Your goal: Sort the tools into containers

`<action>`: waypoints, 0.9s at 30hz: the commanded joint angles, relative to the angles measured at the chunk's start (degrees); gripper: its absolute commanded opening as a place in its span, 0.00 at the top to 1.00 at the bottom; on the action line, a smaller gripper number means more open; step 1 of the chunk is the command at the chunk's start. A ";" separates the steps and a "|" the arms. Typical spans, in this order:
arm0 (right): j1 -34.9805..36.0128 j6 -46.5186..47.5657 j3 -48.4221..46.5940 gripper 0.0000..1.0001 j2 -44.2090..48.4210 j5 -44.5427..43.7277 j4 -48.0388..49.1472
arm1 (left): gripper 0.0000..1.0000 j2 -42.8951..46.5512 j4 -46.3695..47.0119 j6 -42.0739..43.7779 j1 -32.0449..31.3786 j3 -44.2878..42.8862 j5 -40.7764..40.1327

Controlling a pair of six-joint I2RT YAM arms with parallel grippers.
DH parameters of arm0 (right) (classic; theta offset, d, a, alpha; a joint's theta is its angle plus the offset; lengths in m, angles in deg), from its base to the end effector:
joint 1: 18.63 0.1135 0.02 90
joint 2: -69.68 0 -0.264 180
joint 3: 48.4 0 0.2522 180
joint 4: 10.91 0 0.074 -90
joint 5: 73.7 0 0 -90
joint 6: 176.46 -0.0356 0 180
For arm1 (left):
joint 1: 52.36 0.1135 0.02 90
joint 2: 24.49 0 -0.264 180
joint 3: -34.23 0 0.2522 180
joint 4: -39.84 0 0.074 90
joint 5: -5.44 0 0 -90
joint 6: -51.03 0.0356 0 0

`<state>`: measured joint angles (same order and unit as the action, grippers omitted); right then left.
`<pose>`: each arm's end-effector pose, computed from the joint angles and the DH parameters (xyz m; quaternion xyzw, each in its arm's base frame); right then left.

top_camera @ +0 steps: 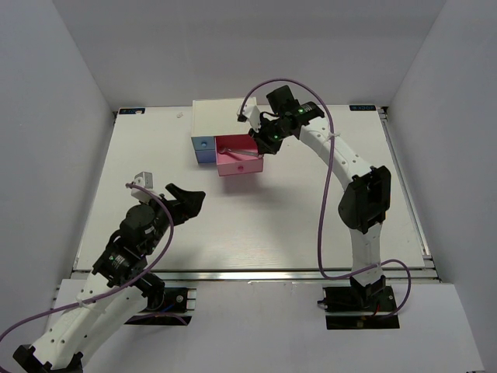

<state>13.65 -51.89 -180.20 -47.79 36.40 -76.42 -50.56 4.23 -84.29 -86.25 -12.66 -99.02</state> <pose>0.3769 0.2525 0.3265 -0.5600 0.7431 0.1580 0.3305 0.1075 -0.0615 0.2915 -0.1547 0.7744 -0.3091 0.5300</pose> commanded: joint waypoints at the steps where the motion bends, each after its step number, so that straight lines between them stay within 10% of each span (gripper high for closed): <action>1: -0.19 -0.81 -0.35 0.91 2.07 -2.16 2.97 | 0.02 0.75 0.31 -0.29 -0.12 -0.19 0.48; 13: -0.28 -1.43 1.05 0.67 1.89 -5.59 4.37 | 0.02 0.40 -0.04 -0.21 -0.12 -0.45 0.48; 27: -0.19 -3.28 4.49 0.68 2.34 -6.21 4.73 | 0.02 0.66 -0.39 -0.21 -0.12 -0.54 0.40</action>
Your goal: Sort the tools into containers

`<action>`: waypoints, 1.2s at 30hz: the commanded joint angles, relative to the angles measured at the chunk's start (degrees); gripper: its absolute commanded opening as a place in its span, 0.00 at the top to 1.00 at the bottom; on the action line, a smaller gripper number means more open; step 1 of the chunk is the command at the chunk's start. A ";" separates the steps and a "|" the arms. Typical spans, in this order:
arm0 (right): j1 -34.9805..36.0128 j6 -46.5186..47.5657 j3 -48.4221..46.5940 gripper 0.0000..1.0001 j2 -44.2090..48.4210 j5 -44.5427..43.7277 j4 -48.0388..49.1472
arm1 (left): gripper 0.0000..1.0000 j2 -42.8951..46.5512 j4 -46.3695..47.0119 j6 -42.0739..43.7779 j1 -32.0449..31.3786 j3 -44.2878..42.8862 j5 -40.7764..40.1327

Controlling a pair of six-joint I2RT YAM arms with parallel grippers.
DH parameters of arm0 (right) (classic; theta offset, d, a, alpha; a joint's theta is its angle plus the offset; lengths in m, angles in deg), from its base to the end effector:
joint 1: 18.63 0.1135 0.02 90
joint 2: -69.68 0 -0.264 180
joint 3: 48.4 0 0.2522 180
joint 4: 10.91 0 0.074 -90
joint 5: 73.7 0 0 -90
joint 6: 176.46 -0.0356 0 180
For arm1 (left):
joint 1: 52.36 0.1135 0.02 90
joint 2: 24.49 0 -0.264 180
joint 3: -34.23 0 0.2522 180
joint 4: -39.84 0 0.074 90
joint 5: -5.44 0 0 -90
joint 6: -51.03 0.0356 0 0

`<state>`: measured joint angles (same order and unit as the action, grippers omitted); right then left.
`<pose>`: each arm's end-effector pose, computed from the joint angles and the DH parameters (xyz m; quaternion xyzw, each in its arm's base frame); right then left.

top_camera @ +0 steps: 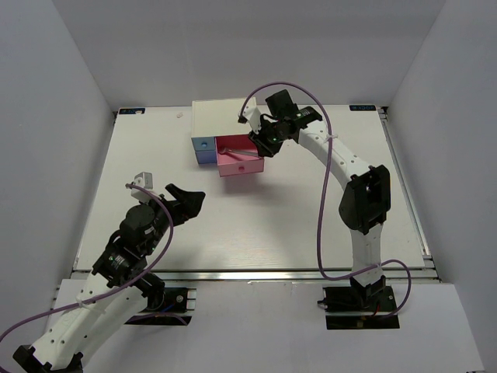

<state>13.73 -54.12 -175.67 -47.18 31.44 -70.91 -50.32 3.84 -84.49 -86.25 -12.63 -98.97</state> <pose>0.3815 0.2528 0.3121 -0.5362 0.7616 0.1237 0.3423 0.1067 -0.0610 0.2910 -0.1557 0.7751 -0.3094 0.5284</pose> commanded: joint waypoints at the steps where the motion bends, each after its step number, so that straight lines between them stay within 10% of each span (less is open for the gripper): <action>1: -0.28 -1.22 -0.21 0.69 1.63 -1.25 -0.87 | 0.02 0.51 -0.08 -0.01 -0.12 -0.56 0.27; 13: -0.19 -2.63 -0.74 0.94 1.54 -0.37 -2.19 | 0.02 1.83 -0.88 -0.27 -0.12 -0.38 -0.35; 36: 2.35 -14.23 0.31 1.00 3.48 0.77 3.08 | 0.02 1.92 -0.87 -0.63 -0.12 -0.12 -0.61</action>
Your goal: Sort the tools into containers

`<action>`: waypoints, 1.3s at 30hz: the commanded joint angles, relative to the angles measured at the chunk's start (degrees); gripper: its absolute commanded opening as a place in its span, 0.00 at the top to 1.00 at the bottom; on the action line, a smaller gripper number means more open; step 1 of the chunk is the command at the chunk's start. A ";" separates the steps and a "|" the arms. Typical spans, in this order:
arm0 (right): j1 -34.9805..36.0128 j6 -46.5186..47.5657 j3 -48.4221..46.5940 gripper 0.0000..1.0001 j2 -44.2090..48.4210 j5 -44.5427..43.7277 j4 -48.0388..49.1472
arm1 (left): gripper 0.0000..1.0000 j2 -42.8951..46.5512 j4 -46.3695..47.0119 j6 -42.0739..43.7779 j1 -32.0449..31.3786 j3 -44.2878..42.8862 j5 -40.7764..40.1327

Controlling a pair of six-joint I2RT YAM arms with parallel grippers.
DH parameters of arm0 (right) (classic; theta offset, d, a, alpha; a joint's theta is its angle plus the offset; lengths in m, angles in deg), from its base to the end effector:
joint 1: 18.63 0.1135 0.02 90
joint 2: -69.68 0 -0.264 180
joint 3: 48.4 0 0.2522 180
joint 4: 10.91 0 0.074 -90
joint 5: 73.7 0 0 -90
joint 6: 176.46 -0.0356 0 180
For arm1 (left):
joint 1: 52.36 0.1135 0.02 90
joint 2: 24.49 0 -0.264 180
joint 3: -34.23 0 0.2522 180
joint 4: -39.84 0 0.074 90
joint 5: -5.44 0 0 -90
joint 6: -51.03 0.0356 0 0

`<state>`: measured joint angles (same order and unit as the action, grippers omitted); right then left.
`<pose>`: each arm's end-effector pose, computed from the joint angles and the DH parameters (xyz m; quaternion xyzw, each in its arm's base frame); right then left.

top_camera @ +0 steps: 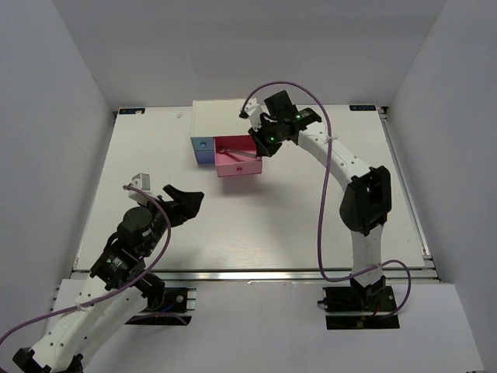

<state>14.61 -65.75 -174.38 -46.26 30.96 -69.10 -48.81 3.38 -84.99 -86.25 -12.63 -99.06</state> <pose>0.3766 0.2576 0.3141 -0.4608 0.8050 0.1571 0.3391 0.1026 -0.0582 0.2928 -0.1599 0.7687 -0.3164 0.5324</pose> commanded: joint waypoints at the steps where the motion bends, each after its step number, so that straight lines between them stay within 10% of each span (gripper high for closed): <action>1: 1.57 -2.26 -1.50 1.00 2.39 1.17 1.27 | 0.02 0.41 -0.76 -0.12 -0.12 -0.21 -0.70; 39: 1.57 -8.49 2.80 1.00 5.55 -5.94 10.41 | 0.02 0.67 -1.38 -0.39 -0.12 -0.12 -1.14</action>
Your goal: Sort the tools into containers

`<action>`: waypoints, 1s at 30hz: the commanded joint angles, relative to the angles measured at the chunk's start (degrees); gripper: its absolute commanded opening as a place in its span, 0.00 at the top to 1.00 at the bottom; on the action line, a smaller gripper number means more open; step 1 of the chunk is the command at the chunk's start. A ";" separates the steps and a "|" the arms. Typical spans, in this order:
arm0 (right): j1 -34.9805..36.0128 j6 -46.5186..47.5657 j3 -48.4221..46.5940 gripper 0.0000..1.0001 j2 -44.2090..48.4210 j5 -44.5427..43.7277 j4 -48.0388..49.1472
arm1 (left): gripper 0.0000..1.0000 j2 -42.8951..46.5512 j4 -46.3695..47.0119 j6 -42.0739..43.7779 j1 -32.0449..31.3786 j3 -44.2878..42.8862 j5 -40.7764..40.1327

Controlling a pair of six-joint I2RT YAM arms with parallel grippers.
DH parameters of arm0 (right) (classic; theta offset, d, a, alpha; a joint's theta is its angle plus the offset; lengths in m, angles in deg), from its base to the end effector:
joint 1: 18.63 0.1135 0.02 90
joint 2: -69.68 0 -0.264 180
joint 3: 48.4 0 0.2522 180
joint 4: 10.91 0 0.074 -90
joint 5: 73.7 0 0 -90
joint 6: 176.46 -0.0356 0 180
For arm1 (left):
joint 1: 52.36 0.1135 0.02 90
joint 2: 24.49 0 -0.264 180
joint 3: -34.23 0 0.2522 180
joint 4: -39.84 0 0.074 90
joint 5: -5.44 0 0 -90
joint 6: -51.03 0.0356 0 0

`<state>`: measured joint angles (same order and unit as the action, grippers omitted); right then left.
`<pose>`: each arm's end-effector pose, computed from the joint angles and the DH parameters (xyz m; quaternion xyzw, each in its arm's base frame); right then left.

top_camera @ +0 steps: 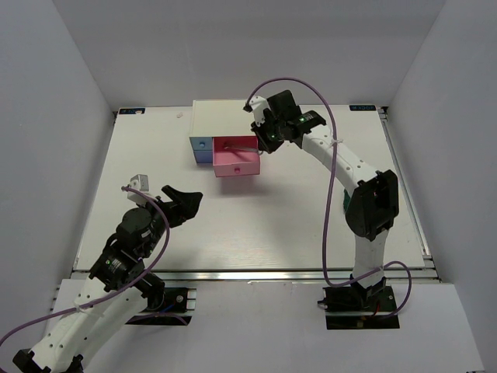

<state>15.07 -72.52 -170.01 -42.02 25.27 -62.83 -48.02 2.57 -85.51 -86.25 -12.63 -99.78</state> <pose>0.3689 0.2527 0.3291 -0.3969 0.8204 0.1399 0.3871 0.1004 -0.0562 0.2927 -0.1671 0.7670 -0.3146 0.5337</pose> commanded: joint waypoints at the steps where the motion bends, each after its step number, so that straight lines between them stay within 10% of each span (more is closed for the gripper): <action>1: 1.46 -2.85 -2.01 1.00 1.14 -0.71 4.22 | 0.02 -0.11 -0.75 0.14 -0.12 -0.21 -0.51; 11: 3.22 -3.74 -1.66 1.00 0.78 0.43 4.05 | 0.02 0.68 -1.63 -0.13 -0.12 -0.38 -0.68; 21: 3.40 -1.99 -1.92 0.63 1.13 0.17 3.87 | 0.02 0.41 -1.63 -0.04 -0.12 -0.74 -0.51; 30: 3.40 11.54 -5.78 0.62 0.00 13.69 -2.26 | 0.02 0.85 -1.89 -0.21 -0.12 -0.56 -0.25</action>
<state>18.13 -68.83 -171.32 -42.20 30.89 -62.43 -47.41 0.84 -85.54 -86.25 -12.63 -100.02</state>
